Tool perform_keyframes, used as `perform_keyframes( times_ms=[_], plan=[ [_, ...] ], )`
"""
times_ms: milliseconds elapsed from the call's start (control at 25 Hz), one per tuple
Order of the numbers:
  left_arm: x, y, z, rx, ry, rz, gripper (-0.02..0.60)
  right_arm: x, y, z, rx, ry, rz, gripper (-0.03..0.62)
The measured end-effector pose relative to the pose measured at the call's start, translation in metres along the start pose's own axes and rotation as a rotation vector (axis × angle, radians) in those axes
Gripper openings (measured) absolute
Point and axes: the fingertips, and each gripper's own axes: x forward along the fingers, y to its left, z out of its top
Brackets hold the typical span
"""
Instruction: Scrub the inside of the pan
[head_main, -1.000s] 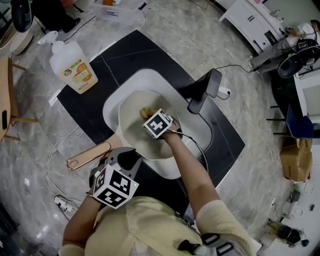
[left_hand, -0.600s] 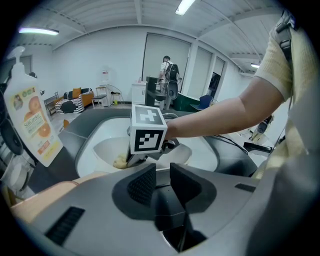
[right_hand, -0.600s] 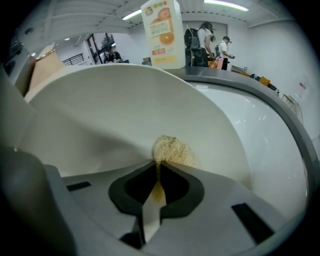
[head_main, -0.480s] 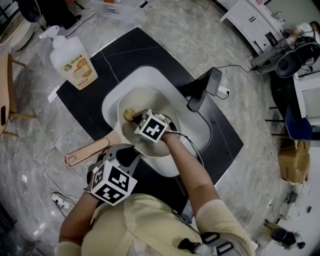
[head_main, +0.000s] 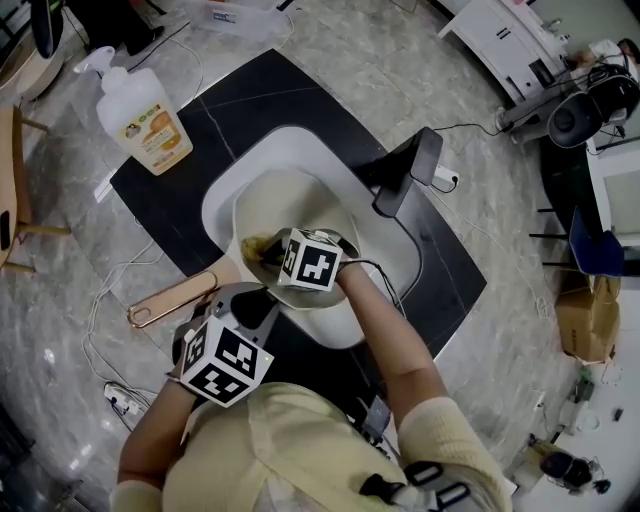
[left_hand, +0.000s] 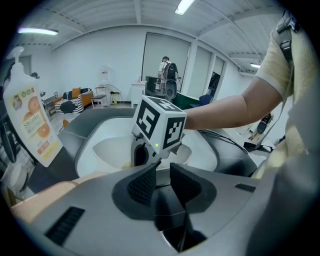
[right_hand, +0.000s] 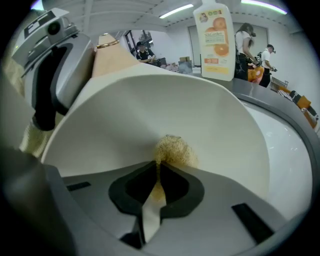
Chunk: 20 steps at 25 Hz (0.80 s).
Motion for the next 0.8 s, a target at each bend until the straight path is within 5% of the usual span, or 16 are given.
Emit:
perform_keyframes(
  times_ms=[400, 800],
  plan=[
    [0.001, 0.000, -0.001, -0.001, -0.003, 0.001, 0.094, -0.011, 0.045, -0.027, -0.066, 0.111, 0.206, 0.038],
    [0.000, -0.004, 0.000, 0.000, 0.000, 0.001, 0.094, -0.025, 0.062, -0.080, -0.031, 0.364, 0.320, 0.038]
  ],
)
